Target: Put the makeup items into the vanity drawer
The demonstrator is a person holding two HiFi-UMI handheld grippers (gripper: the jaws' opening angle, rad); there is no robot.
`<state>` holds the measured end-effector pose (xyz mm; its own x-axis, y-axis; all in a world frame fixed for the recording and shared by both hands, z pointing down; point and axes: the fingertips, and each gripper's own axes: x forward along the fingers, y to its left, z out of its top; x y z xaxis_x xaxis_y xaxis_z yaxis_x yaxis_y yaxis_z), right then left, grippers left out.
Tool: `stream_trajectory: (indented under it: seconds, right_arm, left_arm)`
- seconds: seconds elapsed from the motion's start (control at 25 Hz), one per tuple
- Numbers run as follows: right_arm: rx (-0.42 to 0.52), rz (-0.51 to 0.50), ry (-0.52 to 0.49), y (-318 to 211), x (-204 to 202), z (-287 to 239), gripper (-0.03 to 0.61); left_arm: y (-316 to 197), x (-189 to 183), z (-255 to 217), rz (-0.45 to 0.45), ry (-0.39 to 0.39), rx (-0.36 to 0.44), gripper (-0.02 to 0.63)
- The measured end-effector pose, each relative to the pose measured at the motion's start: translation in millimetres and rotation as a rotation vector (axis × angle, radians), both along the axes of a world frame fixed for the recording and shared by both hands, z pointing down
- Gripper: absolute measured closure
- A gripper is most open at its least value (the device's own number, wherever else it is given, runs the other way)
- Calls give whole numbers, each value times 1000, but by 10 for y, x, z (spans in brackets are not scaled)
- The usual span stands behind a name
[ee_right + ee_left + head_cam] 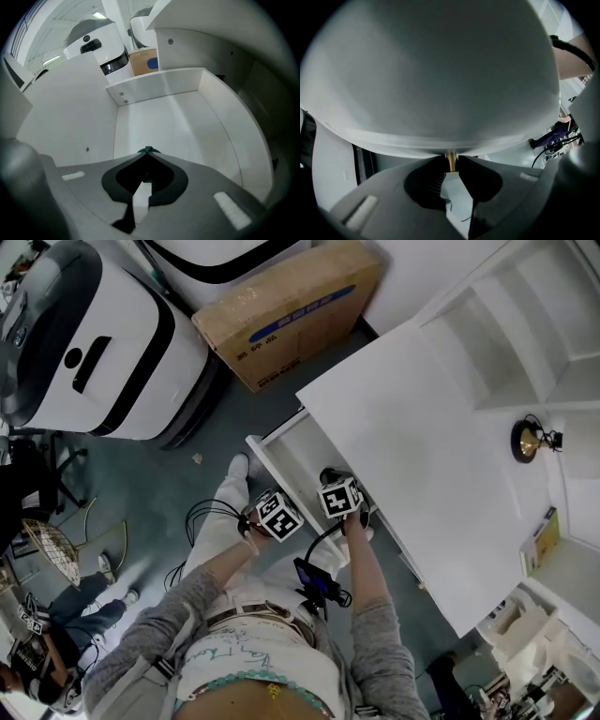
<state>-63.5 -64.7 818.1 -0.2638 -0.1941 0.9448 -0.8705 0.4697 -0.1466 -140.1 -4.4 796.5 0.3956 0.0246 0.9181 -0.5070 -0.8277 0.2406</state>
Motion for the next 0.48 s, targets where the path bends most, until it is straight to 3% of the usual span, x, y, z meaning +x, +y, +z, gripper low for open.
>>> stream_trajectory:
  seconds: [0.48]
  right_arm:
    - [-3,-7,2,-37,-39,90,549]
  left_arm:
    - [-26,-32,41,-5,-9,6,525]
